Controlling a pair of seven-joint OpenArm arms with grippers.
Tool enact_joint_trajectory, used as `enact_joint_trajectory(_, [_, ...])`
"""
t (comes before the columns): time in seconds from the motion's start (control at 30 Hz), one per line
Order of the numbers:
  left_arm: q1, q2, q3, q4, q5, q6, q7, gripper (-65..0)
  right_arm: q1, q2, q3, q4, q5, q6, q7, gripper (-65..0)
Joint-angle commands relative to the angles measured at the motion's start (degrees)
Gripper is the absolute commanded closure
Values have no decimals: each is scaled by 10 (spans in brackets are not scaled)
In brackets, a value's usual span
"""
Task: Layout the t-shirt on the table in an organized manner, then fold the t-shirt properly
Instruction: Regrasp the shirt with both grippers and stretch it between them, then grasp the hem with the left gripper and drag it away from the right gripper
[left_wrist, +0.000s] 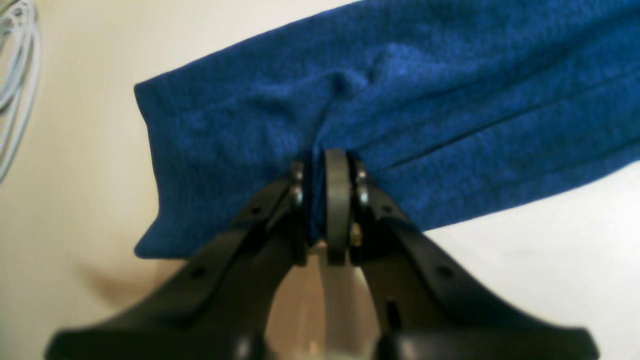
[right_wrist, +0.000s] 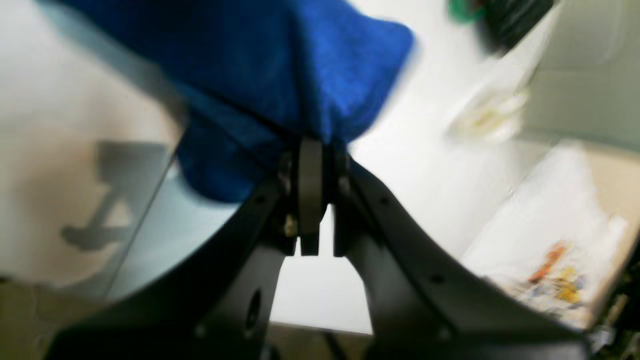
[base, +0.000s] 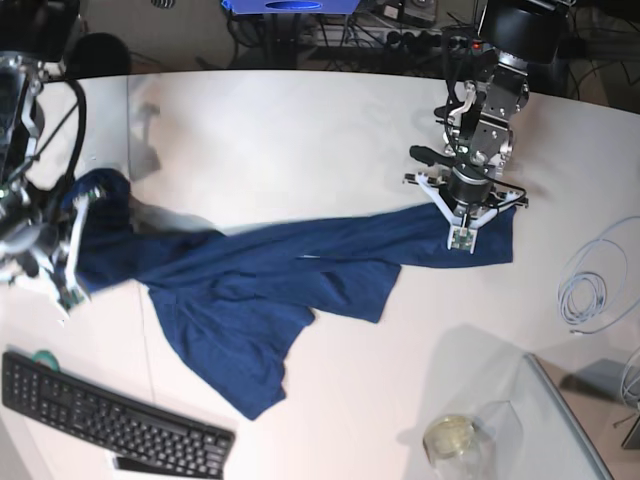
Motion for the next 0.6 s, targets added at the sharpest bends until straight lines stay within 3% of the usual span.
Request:
enact_joint_trajectory(0.0, [8, -7, 0, -7, -11, -8, 56, -44, -14, 3, 5, 11, -2, -1, 1, -2])
enact_joint_trajectory(0.2, [0, -8, -1, -6, -11, -9, 56, -44, -104, -59, -2, 6, -2, -1, 42, -6])
enact_joint_trajectory(0.37, [-5, -4, 0, 13, -11, -9, 57, -44, -117, -69, -2, -41, -2, -1, 33, -11])
enact_joint_trajectory(0.43, [-5, -4, 0, 22, -11, -9, 58, -44, -111, -67, -3, -71, -2, -1, 6, -50])
enact_joint_trajectory(0.57, [-8, -4, 0, 47, -11, -9, 61, -38, -114, -67, -2, -84, -2, -1, -15, -221])
